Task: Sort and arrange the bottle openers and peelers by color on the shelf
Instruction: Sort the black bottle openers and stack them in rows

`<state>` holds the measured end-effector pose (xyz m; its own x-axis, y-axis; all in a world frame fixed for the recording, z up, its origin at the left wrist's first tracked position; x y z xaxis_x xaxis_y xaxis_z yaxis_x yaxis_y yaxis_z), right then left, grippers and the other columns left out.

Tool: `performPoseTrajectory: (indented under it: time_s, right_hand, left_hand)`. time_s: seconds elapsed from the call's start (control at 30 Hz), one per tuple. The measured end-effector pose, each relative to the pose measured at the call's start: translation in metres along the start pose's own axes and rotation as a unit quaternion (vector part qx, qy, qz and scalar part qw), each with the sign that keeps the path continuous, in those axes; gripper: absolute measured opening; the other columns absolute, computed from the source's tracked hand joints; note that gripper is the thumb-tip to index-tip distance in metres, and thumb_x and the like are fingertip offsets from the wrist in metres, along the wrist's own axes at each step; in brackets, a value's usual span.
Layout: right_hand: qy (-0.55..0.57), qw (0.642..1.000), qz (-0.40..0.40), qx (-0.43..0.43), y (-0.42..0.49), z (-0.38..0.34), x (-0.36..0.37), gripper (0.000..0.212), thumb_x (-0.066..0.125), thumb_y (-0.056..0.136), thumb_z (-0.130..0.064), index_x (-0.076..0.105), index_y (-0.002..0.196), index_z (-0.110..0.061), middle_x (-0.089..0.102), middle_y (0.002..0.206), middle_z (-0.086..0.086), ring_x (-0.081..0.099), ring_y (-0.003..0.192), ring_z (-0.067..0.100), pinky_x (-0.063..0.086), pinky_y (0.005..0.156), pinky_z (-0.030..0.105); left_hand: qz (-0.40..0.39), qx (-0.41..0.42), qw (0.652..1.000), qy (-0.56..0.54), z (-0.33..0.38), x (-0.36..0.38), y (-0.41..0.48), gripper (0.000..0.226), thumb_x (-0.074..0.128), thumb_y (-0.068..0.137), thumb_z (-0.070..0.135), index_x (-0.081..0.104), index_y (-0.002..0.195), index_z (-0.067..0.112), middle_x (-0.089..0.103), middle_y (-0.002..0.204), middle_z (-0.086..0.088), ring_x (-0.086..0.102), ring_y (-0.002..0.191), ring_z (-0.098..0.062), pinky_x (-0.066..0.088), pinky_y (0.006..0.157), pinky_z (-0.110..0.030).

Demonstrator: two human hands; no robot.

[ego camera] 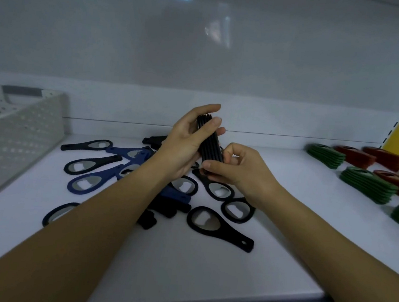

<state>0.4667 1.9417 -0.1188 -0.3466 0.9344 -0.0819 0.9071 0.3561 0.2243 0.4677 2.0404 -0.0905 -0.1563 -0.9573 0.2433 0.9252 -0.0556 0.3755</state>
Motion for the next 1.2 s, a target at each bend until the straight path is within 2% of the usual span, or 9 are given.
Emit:
performPoseTrajectory:
  time_s: [0.2, 0.3, 0.43, 0.63, 0.7, 0.8, 0.97, 1.1, 1.2]
  right_hand:
    - [-0.024, 0.999, 0.036, 0.01, 0.005, 0.004, -0.018, 0.037, 0.069, 0.076, 0.006, 0.04, 0.058, -0.009, 0.064, 0.067, 0.011, 0.069, 0.063, 0.018, 0.059, 0.066, 0.025]
    - [-0.047, 0.995, 0.087, 0.015, 0.01, 0.004, -0.041, 0.039, 0.071, 0.075, 0.003, 0.039, 0.057, -0.011, 0.064, 0.073, 0.017, 0.068, 0.065, 0.019, 0.058, 0.064, 0.024]
    - [-0.164, 0.968, 0.181, 0.051, 0.022, 0.008, -0.101, 0.039, 0.074, 0.074, -0.001, 0.04, 0.058, -0.012, 0.066, 0.086, 0.022, 0.069, 0.076, 0.031, 0.058, 0.074, 0.038]
    - [-0.473, 0.839, 0.214, 0.164, 0.017, -0.001, -0.19, 0.03, 0.073, 0.074, -0.01, 0.047, 0.06, -0.011, 0.065, 0.08, 0.016, 0.068, 0.073, 0.03, 0.051, 0.062, 0.027]
    - [-0.503, 0.815, 0.196, 0.211, 0.02, -0.002, -0.204, 0.023, 0.072, 0.075, -0.012, 0.052, 0.066, -0.009, 0.064, 0.082, 0.015, 0.064, 0.064, 0.026, 0.049, 0.052, 0.023]
    - [-0.538, 0.787, 0.167, 0.252, 0.031, 0.0, -0.208, 0.019, 0.072, 0.076, -0.014, 0.061, 0.087, -0.002, 0.063, 0.079, 0.013, 0.054, 0.052, 0.017, 0.045, 0.049, 0.021]
    - [-0.604, 0.736, 0.117, 0.284, 0.054, 0.015, -0.199, 0.028, 0.07, 0.076, -0.018, 0.064, 0.096, 0.0, 0.062, 0.066, 0.007, 0.052, 0.049, 0.014, 0.042, 0.048, 0.02]
    - [-0.629, 0.711, 0.117, 0.29, 0.066, 0.024, -0.203, 0.022, 0.068, 0.077, -0.02, 0.053, 0.082, -0.006, 0.057, 0.059, 0.003, 0.053, 0.05, 0.014, 0.041, 0.053, 0.019]
    - [-0.624, 0.715, 0.134, 0.286, 0.071, 0.026, -0.208, 0.029, 0.07, 0.076, -0.02, 0.044, 0.069, -0.008, 0.055, 0.06, 0.004, 0.052, 0.051, 0.015, 0.041, 0.053, 0.019]
  left_hand:
    - [0.042, -0.065, 0.997, 0.031, -0.011, -0.006, 0.005, 0.033, 0.038, 0.099, 0.037, 0.049, 0.129, 0.033, 0.049, 0.13, -0.006, 0.052, 0.117, -0.023, 0.043, 0.103, -0.042]
    - [0.048, -0.064, 0.98, 0.181, -0.015, -0.008, 0.007, 0.042, 0.027, 0.099, 0.045, 0.04, 0.138, 0.033, 0.042, 0.143, -0.001, 0.046, 0.125, -0.016, 0.034, 0.108, -0.032]
    - [-0.056, -0.02, 0.916, 0.396, -0.026, 0.01, 0.002, 0.043, 0.026, 0.101, 0.037, 0.042, 0.139, 0.023, 0.043, 0.137, 0.011, 0.037, 0.123, 0.0, 0.022, 0.096, -0.008]
    - [-0.206, -0.041, 0.779, 0.591, -0.072, 0.042, 0.001, 0.046, 0.022, 0.101, 0.042, 0.052, 0.128, 0.019, 0.052, 0.133, 0.0, 0.043, 0.126, -0.021, 0.031, 0.107, -0.035]
    - [-0.21, -0.01, 0.776, 0.595, -0.078, 0.043, 0.003, 0.042, 0.021, 0.099, 0.046, 0.059, 0.097, 0.03, 0.061, 0.104, 0.006, 0.051, 0.112, -0.026, 0.038, 0.097, -0.042]
    - [-0.209, 0.023, 0.759, 0.616, -0.085, 0.043, 0.004, 0.042, 0.014, 0.095, 0.053, 0.035, 0.066, 0.032, 0.041, 0.072, 0.014, 0.049, 0.092, -0.024, 0.041, 0.088, -0.045]
    - [-0.222, -0.005, 0.738, 0.637, -0.086, 0.046, 0.0, 0.045, 0.015, 0.098, 0.047, 0.054, 0.106, 0.025, 0.055, 0.108, 0.002, 0.042, 0.11, -0.022, 0.034, 0.1, -0.044]
    - [-0.221, -0.007, 0.737, 0.638, -0.087, 0.046, 0.002, 0.046, 0.016, 0.098, 0.047, 0.055, 0.107, 0.024, 0.049, 0.097, 0.005, 0.042, 0.11, -0.022, 0.034, 0.1, -0.043]
    - [-0.223, -0.001, 0.738, 0.637, -0.088, 0.046, 0.003, 0.047, 0.016, 0.098, 0.048, 0.055, 0.11, 0.025, 0.055, 0.109, 0.005, 0.041, 0.112, -0.02, 0.033, 0.101, -0.042]
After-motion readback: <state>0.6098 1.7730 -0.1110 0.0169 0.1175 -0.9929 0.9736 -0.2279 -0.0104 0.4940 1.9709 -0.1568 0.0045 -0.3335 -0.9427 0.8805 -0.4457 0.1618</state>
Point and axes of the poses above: each hand's wrist, its own y-axis towards the middle knuckle, its own x-axis out of the palm, z = x × y, the point moved 8 cm from there along y, towards the middle knuckle
